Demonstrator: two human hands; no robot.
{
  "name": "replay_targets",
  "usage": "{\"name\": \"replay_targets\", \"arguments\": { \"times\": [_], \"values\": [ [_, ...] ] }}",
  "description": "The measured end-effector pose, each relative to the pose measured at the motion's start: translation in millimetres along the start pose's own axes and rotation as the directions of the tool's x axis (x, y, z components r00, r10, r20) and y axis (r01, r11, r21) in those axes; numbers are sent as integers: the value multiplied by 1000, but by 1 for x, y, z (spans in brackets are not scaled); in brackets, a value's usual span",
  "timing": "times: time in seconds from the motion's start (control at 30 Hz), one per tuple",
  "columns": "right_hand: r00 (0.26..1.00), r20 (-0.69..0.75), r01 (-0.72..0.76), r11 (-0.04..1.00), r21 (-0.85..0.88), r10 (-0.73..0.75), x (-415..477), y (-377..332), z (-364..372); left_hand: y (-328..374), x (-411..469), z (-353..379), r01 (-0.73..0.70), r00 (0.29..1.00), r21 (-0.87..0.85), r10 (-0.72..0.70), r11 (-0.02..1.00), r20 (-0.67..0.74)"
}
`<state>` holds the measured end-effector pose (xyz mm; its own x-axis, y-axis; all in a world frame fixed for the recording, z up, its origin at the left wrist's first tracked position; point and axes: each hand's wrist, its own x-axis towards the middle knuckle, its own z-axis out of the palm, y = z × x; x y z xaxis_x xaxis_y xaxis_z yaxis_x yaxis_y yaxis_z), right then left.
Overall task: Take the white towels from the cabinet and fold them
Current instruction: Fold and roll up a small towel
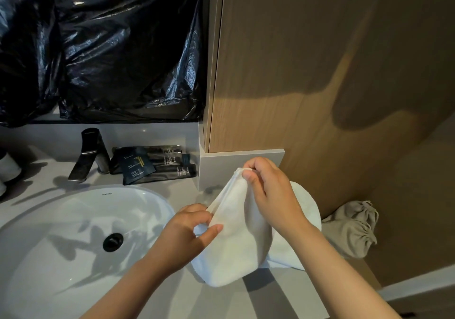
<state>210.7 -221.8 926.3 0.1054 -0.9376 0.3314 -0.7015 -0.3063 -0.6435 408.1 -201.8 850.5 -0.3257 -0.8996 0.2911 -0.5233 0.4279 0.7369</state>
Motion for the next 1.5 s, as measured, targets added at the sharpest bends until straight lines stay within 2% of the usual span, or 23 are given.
{"name": "replay_targets", "arguments": {
  "times": [0.2,0.57,0.73,0.97,1.07,1.17,1.23,1.33,1.4,1.5],
  "values": [
    [983,-78,161,985,-66,-166,17,1,-23,-9,1,0,26,999,9,-26,1000,-27],
    [971,-162,144,970,-197,-177,26,0,-47,-6,3,6,-23,1000,-1,23,1000,0],
    [941,-258,166,962,-218,-220,36,-4,-74,9,33,-19,-25,992,-49,18,998,-129],
    [823,-512,176,967,-184,-247,62,-20,-127,65,98,-77,-200,934,76,213,977,-287],
    [833,-523,114,981,-158,-181,63,-9,-131,71,107,-83,-190,965,89,203,978,-164],
    [866,-480,63,982,-176,-141,58,11,-119,53,95,-74,-13,1000,61,12,998,15],
    [896,-430,25,979,-204,-112,54,26,-107,34,80,-64,98,985,67,-106,993,138],
    [922,-385,-69,964,-256,-36,47,46,-94,8,59,-52,154,953,133,-183,979,241],
    [919,-394,-139,954,-266,24,44,57,-90,-2,49,-49,260,933,-35,-242,965,267],
    [899,-415,-248,941,-229,136,46,66,-91,-12,39,-51,384,898,-352,-258,853,355]
  ]
}}
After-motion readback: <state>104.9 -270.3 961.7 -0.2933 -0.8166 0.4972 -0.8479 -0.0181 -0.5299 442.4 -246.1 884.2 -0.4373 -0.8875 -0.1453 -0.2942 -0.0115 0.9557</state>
